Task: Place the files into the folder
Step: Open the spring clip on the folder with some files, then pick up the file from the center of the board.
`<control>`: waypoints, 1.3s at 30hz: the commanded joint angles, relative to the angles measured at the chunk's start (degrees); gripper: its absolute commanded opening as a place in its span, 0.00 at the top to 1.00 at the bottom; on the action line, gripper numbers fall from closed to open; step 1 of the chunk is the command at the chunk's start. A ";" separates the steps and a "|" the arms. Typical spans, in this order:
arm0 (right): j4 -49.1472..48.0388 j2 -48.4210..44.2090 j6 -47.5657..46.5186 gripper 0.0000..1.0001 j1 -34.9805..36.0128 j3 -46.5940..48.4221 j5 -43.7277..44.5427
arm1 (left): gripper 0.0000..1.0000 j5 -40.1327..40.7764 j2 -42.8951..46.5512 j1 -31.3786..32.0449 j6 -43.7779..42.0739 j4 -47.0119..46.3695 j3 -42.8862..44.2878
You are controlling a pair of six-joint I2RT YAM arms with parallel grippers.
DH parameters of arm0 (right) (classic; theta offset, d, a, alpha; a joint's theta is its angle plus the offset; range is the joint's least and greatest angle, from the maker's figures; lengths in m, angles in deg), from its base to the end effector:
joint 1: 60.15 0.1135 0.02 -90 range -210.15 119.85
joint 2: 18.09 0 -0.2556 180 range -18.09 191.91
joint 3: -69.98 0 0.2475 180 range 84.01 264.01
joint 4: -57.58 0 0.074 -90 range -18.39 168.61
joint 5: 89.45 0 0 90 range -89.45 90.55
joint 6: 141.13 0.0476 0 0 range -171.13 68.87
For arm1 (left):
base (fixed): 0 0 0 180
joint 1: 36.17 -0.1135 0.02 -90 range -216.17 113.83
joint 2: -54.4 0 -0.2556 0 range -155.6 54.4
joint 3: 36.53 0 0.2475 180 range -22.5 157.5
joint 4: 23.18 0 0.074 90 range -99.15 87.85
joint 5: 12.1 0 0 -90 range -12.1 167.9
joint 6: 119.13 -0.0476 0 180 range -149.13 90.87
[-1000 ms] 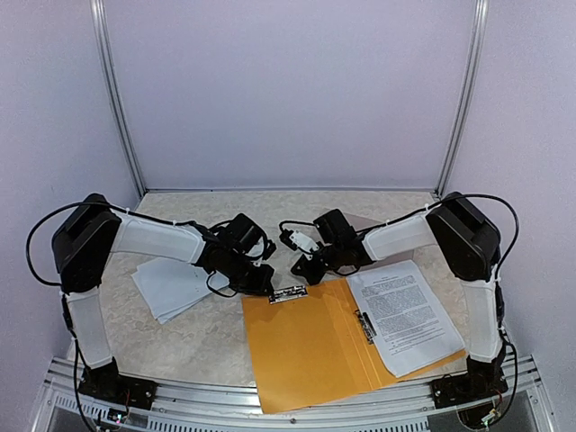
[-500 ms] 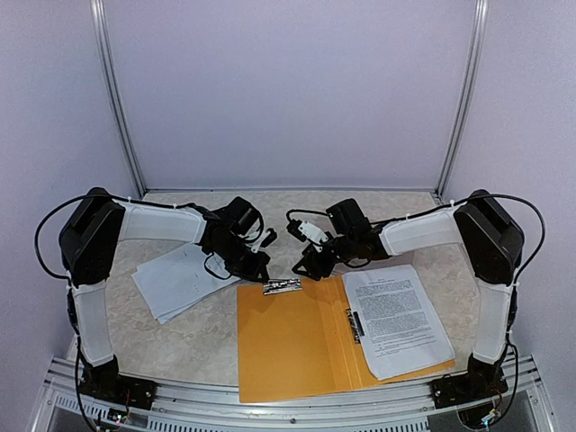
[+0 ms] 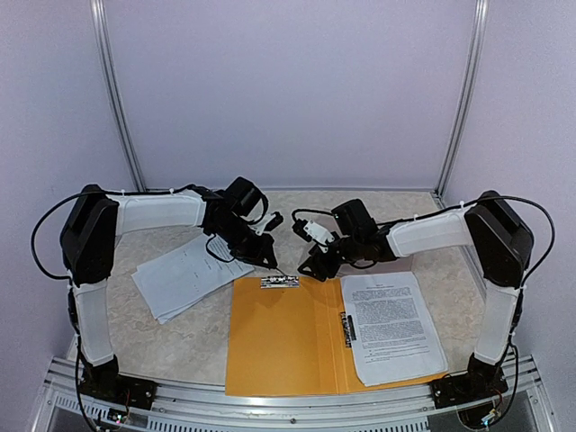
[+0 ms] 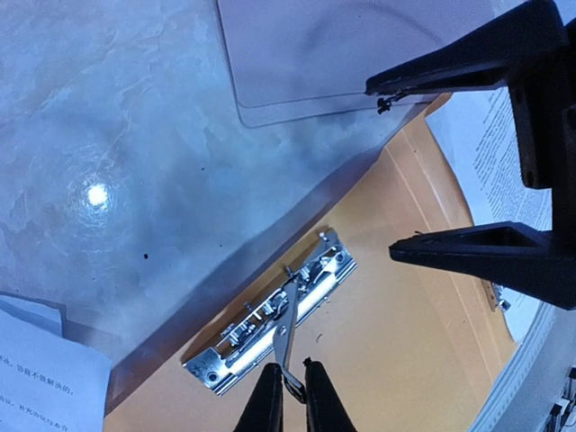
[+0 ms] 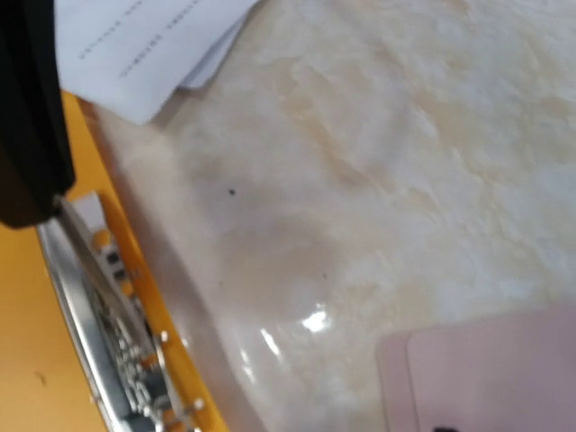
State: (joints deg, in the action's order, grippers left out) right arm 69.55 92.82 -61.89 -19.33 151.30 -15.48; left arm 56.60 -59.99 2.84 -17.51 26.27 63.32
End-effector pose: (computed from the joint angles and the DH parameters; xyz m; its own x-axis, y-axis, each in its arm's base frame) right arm 0.3063 0.2819 0.1506 -0.3467 -0.5366 -0.7693 -0.8646 0.5009 0.0403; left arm 0.3132 -0.2759 0.1778 -0.8271 0.4285 -0.3638 0.5550 0.7248 -0.4081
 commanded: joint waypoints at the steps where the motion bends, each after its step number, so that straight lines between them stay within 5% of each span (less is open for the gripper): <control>1: 1.50 -4.20 1.66 0.33 -0.48 -2.88 2.64 | 0.89 -6.61 0.59 -0.18 2.00 -0.96 3.38; 3: 1.37 -5.53 2.10 0.33 -0.52 -4.08 2.90 | 0.85 -9.79 0.27 -0.24 2.93 -3.02 4.13; 7: 1.37 -7.61 2.67 0.33 -0.56 -6.21 3.49 | 0.62 -14.92 0.04 -0.16 4.49 -6.86 3.89; 8: 1.24 -8.14 2.80 0.33 -0.54 -6.75 3.71 | 0.51 -15.02 0.25 -0.16 4.61 -7.49 3.49; 9: 1.12 -8.62 2.96 0.33 -0.52 -7.40 3.79 | 0.10 -14.78 0.58 -0.12 4.60 -8.08 3.01; 10: 0.97 -9.02 3.13 0.33 -0.56 -7.73 3.56 | 0.02 -14.27 1.13 -0.15 4.52 -8.51 2.23; 15: -0.37 -10.66 5.80 0.33 0.25 -8.76 3.12 | 0.01 -7.84 7.75 -0.24 4.92 -11.28 -4.54; 20: -2.10 -10.04 10.23 0.32 3.69 -6.81 5.94 | 0.01 7.70 18.07 -0.06 7.77 -14.03 -14.46; 29: 3.79 3.38 14.36 0.32 11.69 11.32 14.45 | 0.01 34.33 38.14 -1.19 16.97 -15.67 -30.84; 39: 14.86 13.90 16.63 0.45 14.42 26.22 21.06 | 0.01 36.46 44.43 -2.62 19.28 -13.29 -35.02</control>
State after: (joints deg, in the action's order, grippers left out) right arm 77.05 103.75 -46.98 -5.59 174.27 0.69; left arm 90.96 -16.39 0.67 0.35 11.89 29.34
